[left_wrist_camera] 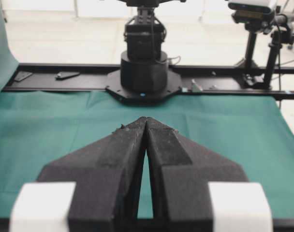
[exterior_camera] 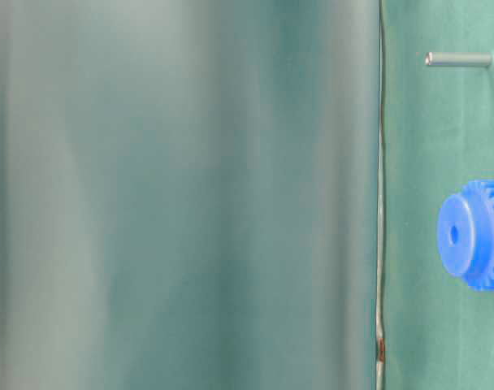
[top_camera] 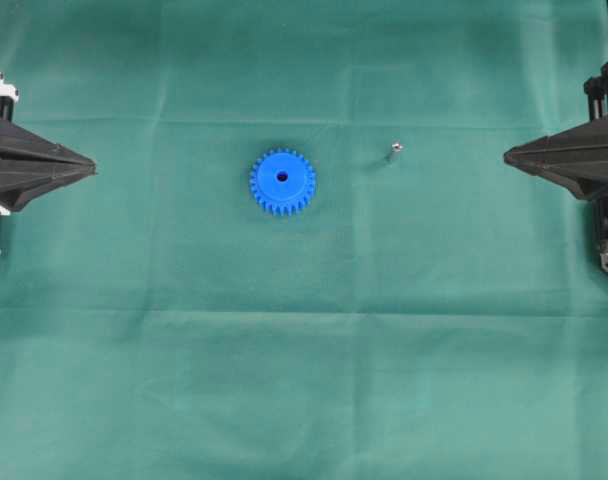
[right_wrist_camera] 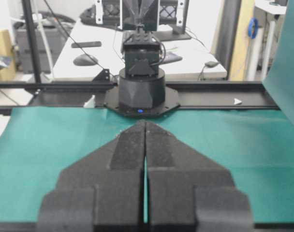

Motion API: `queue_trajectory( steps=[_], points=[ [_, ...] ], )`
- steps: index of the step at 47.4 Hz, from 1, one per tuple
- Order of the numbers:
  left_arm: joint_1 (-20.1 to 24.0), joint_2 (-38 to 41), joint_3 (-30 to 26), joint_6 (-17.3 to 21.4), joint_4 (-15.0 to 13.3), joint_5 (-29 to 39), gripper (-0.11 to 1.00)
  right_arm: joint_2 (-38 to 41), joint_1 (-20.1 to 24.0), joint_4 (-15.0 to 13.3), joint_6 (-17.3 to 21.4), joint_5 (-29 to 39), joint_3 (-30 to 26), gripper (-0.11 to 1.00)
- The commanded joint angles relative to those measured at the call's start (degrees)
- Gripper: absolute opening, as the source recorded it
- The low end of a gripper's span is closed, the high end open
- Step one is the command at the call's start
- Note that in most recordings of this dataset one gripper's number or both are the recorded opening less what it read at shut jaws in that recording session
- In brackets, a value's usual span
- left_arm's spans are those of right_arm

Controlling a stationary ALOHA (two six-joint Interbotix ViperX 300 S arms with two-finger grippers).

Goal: Insert the shaft placed at a random location into the center hole of the medium gear at another random location.
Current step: 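Move the right gripper over the small silver shaft and grasp it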

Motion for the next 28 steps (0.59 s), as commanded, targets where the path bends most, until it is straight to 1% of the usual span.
queue_trajectory(
  steps=[1,7,15,23,28],
  points=[
    [-0.3,0.3,-2.3,-0.9,0.5,-0.4,0.00,0.2,-0.9,-0.4,-0.4,0.0,-0.9,0.01],
    [-0.4,0.2,-2.5,-0.8,0.9,-0.4,0.00,0.4,-2.5,-0.2,-0.3,0.2,-1.3,0.01],
    [-0.4,0.3,-2.5,-0.9,0.9,0.0,0.00,3.3,-4.0,0.0,-0.2,0.0,-1.7,0.01],
    [-0.4,0.3,-2.5,-0.8,0.9,0.8,0.00,9.7,-7.6,0.2,0.1,-0.5,-1.8,0.01],
    [-0.4,0.3,-2.5,-0.9,0.9,1.0,0.00,14.9,-9.8,0.4,0.2,-1.8,-1.9,0.01]
  ],
)
